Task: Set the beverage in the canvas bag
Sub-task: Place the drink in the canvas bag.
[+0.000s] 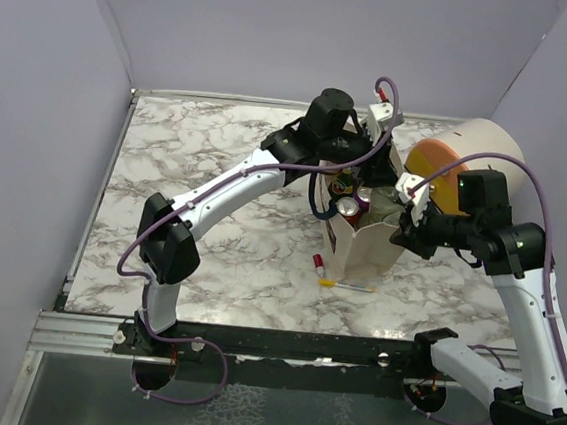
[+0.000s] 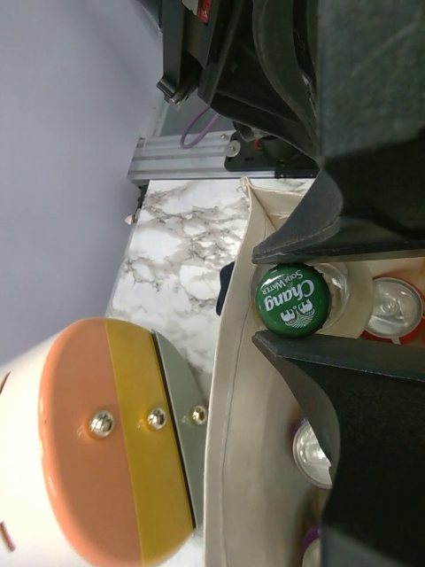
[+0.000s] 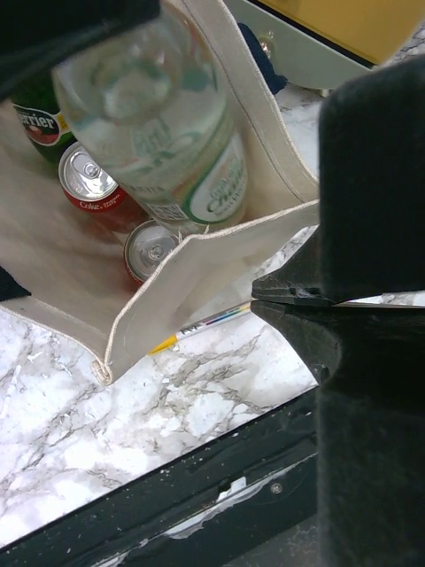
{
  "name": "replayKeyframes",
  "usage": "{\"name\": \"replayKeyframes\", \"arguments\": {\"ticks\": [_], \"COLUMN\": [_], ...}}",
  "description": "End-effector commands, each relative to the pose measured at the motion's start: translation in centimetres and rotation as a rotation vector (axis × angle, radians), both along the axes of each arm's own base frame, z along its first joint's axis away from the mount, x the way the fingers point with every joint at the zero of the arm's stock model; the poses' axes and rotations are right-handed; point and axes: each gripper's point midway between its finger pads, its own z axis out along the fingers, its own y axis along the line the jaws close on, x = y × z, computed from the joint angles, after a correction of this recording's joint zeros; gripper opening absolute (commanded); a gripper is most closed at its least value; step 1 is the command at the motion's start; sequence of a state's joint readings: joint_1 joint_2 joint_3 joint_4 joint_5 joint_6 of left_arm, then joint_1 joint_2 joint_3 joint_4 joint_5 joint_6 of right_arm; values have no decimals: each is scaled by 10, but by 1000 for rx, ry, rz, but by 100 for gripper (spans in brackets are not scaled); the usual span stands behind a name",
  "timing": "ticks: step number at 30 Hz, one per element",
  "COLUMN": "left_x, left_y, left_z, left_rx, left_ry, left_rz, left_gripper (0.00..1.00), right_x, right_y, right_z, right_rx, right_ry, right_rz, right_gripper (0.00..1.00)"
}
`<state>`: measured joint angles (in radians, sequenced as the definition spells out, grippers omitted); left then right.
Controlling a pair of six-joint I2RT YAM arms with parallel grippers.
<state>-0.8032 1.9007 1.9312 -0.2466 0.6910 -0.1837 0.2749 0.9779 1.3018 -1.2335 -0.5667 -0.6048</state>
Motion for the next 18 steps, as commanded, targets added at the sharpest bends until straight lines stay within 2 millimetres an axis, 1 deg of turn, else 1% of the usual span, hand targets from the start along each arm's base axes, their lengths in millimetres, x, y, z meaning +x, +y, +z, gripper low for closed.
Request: {"name": "replayKeyframes", "arguments": {"ticks": [1, 4, 10, 16, 18], "left_x": [-31, -36, -39, -44, -48], "left_y": [-4, -5, -1, -3, -5], "left_z": [65, 62, 69, 58, 55], "left_rx": [-186, -182, -184, -194, -198], "left_ry": [-84, -79, -105, -69, -58], "left_rz": [-90, -99, -102, -133, -155], "left_gripper": [0, 0, 0, 0, 0], "right_x": [2, 2, 3, 3, 0], "right_y": [1, 1, 3, 3, 3], "right_z": [2, 3, 14, 21, 21], "right_rx": [15, 17, 32, 40, 40], "right_ry": [-12, -14, -27, -32, -27], "right_rz": [-14, -14, -16, -19, -15], "right_gripper": [1, 1, 1, 3, 6]}}
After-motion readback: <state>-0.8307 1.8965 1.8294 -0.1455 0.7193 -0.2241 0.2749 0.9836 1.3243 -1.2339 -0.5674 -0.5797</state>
